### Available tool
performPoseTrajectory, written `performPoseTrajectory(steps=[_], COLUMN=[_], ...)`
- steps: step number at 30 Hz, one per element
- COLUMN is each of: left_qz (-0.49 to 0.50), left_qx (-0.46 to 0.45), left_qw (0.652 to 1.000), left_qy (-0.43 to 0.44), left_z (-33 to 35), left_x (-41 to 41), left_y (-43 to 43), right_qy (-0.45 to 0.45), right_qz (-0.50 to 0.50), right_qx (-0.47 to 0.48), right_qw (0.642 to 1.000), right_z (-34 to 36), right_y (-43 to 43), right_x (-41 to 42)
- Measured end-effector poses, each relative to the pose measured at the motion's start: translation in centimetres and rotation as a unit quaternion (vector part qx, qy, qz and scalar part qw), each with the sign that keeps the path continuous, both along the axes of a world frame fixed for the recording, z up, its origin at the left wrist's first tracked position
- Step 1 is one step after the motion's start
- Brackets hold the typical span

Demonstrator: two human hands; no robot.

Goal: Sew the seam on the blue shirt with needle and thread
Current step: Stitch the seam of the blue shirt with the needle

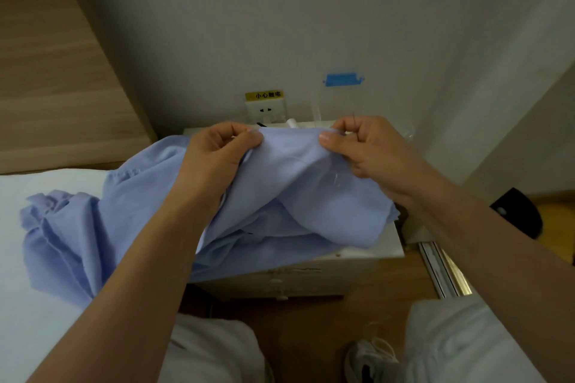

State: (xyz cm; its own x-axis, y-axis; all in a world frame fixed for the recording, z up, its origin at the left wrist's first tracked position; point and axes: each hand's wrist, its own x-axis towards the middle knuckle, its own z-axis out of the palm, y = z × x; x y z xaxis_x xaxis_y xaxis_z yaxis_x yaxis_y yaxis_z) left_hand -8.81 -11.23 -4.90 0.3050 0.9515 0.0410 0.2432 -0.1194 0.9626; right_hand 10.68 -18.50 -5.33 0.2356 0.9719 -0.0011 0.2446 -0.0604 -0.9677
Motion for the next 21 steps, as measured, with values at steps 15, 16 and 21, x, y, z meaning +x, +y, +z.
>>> performPoseTrajectory(steps=[15, 16, 21], left_qz=[-0.109, -0.114, -0.101], left_qx=[0.027, 0.026, 0.025], left_qw=[0.992, 0.991, 0.984], left_qy=[0.054, 0.058, 0.142], left_z=[-0.3, -0.3, -0.2], left_x=[0.2, 0.2, -0.3], left_y=[-0.7, -0.7, -0.1], right_qy=[-0.03, -0.036, -0.026], right_qz=[0.053, 0.059, 0.053], right_qx=[0.016, 0.02, 0.024], right_qw=[0.998, 0.997, 0.998], right_z=[0.4, 0.2, -0.2], right_y=[-0.3, -0.2, -0.1], right_x=[-1.9, -2.0, -1.3])
